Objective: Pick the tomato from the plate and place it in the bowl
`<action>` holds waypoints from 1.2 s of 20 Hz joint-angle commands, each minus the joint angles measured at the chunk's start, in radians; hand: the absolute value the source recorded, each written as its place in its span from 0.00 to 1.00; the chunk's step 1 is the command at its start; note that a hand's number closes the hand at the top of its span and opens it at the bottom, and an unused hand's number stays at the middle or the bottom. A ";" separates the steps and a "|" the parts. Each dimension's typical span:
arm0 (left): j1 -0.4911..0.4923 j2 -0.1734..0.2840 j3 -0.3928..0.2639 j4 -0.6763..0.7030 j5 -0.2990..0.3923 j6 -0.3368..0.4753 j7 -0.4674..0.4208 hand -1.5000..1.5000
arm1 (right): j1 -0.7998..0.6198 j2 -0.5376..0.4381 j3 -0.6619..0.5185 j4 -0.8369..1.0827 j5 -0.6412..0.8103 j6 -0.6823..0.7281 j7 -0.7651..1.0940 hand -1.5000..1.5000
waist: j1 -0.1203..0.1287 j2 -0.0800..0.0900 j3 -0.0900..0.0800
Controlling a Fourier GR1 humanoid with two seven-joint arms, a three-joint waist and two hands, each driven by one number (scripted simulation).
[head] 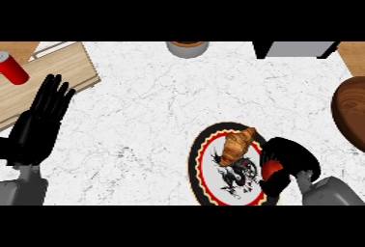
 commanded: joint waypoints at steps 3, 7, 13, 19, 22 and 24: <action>0.025 -0.006 0.003 0.008 0.003 0.001 -0.001 0.50 | 0.012 -0.209 0.151 -0.233 0.066 0.119 -0.438 1.00 | -0.017 -0.031 0.008; 0.043 -0.001 0.022 0.016 -0.002 0.010 -0.014 0.50 | 0.055 -0.387 0.128 -0.351 0.119 0.055 -0.700 1.00 | -0.065 -0.028 0.010; 0.071 0.003 0.049 -0.008 -0.001 0.027 -0.024 0.50 | 0.176 -0.592 -0.120 -0.349 0.089 -0.174 -1.034 1.00 | -0.110 -0.022 0.010; 0.096 0.005 0.058 -0.029 -0.001 0.033 -0.019 0.50 | 0.311 -0.686 -0.447 -0.215 -0.071 -0.320 -1.265 1.00 | -0.140 -0.024 0.007; 0.132 0.023 0.070 -0.044 0.015 0.000 -0.021 0.50 | 0.345 -0.707 -0.623 -0.058 -0.182 -0.321 -1.380 1.00 | -0.100 -0.017 0.004; 0.128 0.037 0.079 -0.058 0.026 -0.018 -0.021 0.50 | 0.376 -0.738 -0.723 0.053 -0.233 -0.290 -1.475 1.00 | -0.086 -0.014 0.004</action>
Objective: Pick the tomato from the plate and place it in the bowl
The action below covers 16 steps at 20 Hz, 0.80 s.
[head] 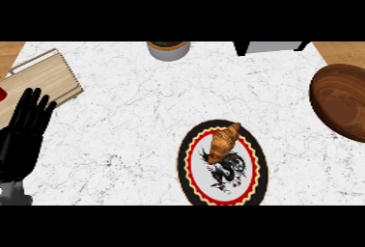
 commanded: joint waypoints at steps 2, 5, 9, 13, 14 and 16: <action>-0.035 -0.020 -0.050 -0.028 -0.027 0.011 0.022 0.50 | 0.074 -0.027 -0.239 0.278 -0.131 0.019 -0.249 1.00 | 0.049 0.015 -0.002; -0.047 -0.012 -0.057 -0.034 -0.015 -0.031 0.023 0.50 | 0.068 -0.019 -0.291 0.415 -0.151 0.081 -0.309 1.00 | 0.095 0.021 -0.003; -0.064 -0.052 -0.093 -0.027 -0.052 -0.018 0.006 0.50 | -0.096 -0.027 -0.253 0.581 -0.132 0.157 -0.297 1.00 | 0.130 0.027 -0.004; -0.104 -0.048 -0.057 0.029 -0.026 -0.038 -0.001 0.50 | -0.296 0.034 -0.173 0.650 -0.105 0.179 -0.205 1.00 | 0.144 0.029 -0.004; -0.152 -0.062 -0.087 0.060 -0.051 -0.019 0.026 0.50 | -0.345 0.026 -0.163 0.734 -0.090 0.207 -0.250 1.00 | 0.144 0.032 -0.004; -0.143 -0.051 -0.087 0.048 -0.039 -0.047 0.033 0.50 | -0.431 0.066 -0.127 0.821 -0.041 0.182 -0.259 1.00 | 0.155 0.033 -0.003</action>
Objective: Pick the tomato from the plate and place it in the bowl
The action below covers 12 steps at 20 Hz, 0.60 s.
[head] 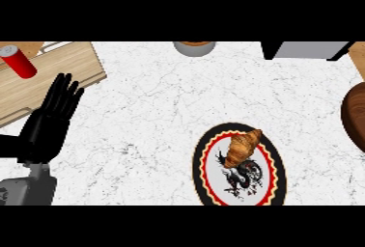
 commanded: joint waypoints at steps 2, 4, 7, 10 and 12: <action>0.025 0.004 0.005 -0.023 0.024 -0.039 0.007 0.50 | -0.213 0.104 0.087 0.174 0.081 -0.008 -0.005 1.00 | 0.027 0.004 0.001; -0.047 -0.023 -0.020 -0.017 -0.007 0.016 0.047 0.50 | -0.317 0.095 0.100 0.278 0.118 0.021 -0.021 1.00 | 0.023 0.005 0.001; -0.059 -0.034 -0.018 0.018 -0.015 0.016 0.033 0.50 | -0.413 0.135 0.150 0.364 0.209 -0.021 -0.038 1.00 | 0.020 0.007 0.001; -0.044 -0.017 -0.008 -0.002 -0.004 -0.004 0.039 0.50 | -0.493 0.191 0.187 0.462 0.280 -0.072 -0.025 1.00 | 0.033 0.009 0.002; -0.066 -0.003 -0.003 -0.038 0.008 -0.006 0.066 0.50 | -0.485 0.226 0.234 0.495 0.345 -0.126 -0.004 1.00 | 0.043 0.013 0.003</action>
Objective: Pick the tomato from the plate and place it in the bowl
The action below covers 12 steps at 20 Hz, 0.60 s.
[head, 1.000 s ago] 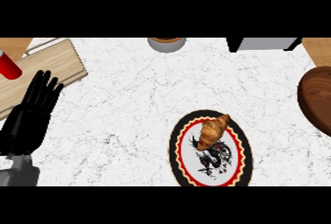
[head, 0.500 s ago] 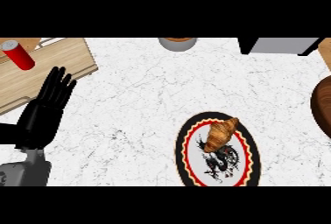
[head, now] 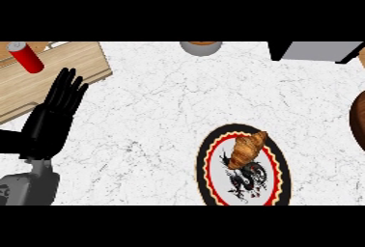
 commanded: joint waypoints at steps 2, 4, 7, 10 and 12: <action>0.042 0.007 -0.003 -0.032 0.014 -0.028 0.010 0.50 | -0.088 0.094 0.096 0.136 0.144 -0.083 0.061 1.00 | 0.019 0.004 0.001; -0.001 0.014 0.024 0.005 0.020 -0.024 0.003 0.50 | -0.145 0.120 0.090 0.201 0.132 0.008 0.128 1.00 | 0.006 0.004 0.000; -0.012 0.008 0.012 -0.009 0.031 -0.030 0.022 0.50 | -0.163 0.118 0.131 0.262 0.176 0.073 0.058 0.00 | 0.017 0.011 0.002; 0.011 -0.029 -0.018 -0.031 -0.011 0.013 0.009 0.50 | -0.148 0.141 0.106 0.307 0.152 0.100 -0.083 0.00 | 0.005 0.007 0.004; 0.010 -0.003 0.010 -0.009 0.007 -0.017 -0.001 0.50 | -0.197 0.159 0.068 0.331 0.114 0.145 -0.094 0.00 | 0.012 0.010 0.003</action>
